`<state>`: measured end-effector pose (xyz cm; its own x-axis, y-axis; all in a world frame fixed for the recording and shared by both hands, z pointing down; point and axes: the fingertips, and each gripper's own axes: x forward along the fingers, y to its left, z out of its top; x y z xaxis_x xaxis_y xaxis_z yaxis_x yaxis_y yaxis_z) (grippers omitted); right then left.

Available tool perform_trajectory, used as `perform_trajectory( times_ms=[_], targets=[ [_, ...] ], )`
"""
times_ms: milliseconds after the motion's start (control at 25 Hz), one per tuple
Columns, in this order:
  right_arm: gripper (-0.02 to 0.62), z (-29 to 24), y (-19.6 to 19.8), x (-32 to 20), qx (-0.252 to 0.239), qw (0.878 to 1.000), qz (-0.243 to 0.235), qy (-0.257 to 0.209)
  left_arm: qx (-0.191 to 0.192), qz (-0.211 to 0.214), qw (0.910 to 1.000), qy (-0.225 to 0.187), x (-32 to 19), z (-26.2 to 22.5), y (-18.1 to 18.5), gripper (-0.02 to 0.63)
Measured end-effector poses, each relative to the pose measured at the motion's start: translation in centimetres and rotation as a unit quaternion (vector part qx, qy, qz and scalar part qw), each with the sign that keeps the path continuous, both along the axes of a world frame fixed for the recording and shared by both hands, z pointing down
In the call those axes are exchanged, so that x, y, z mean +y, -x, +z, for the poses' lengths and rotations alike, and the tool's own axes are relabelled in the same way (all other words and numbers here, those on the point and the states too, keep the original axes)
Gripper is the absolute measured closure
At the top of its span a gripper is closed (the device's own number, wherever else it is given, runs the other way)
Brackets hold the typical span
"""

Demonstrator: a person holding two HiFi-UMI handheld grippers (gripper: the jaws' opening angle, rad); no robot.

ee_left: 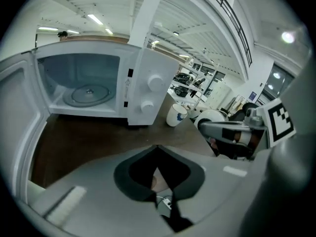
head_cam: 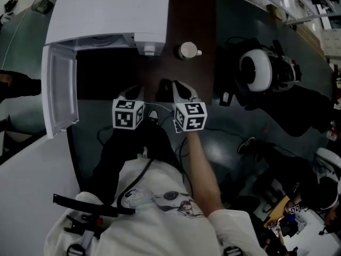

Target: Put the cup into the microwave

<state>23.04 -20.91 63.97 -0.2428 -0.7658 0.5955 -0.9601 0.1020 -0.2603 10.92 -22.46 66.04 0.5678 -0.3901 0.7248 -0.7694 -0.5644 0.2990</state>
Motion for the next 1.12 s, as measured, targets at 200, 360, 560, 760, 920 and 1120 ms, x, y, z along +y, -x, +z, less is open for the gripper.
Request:
perform_trajectory(
  times_ms=[200,360,560,760,920,1120],
  targets=[
    [0.594,2.3,-1.8,-1.6,0.011,1.0,0.016,0.019,-0.018,0.013,0.9995,0.022,0.2,2.1,-0.6,0.606],
    [0.547,3.9,-3.7,-2.8,0.013,0.999,0.034,0.036,-0.027,0.024,0.9989,0.029,0.5,2.5,-0.9,0.606],
    [0.409,6.3,-6.1,-4.7,0.011,0.997,0.061,0.052,-0.026,0.033,0.9984,0.037,0.6,3.8,-1.9,0.606],
    [0.277,7.9,-7.9,-6.5,0.011,0.994,0.085,0.062,-0.03,0.038,0.9979,0.042,1.0,4.0,-1.9,0.606],
    [0.241,7.9,-8.7,-8.2,0.011,0.995,0.093,0.045,-0.032,0.035,0.9979,0.045,1.1,4.2,-1.6,0.606],
    [0.193,7.6,-8.9,-10.2,0.02,0.994,0.106,0.025,-0.033,0.028,0.9977,0.053,1.5,4.5,-0.6,0.606]
  ],
)
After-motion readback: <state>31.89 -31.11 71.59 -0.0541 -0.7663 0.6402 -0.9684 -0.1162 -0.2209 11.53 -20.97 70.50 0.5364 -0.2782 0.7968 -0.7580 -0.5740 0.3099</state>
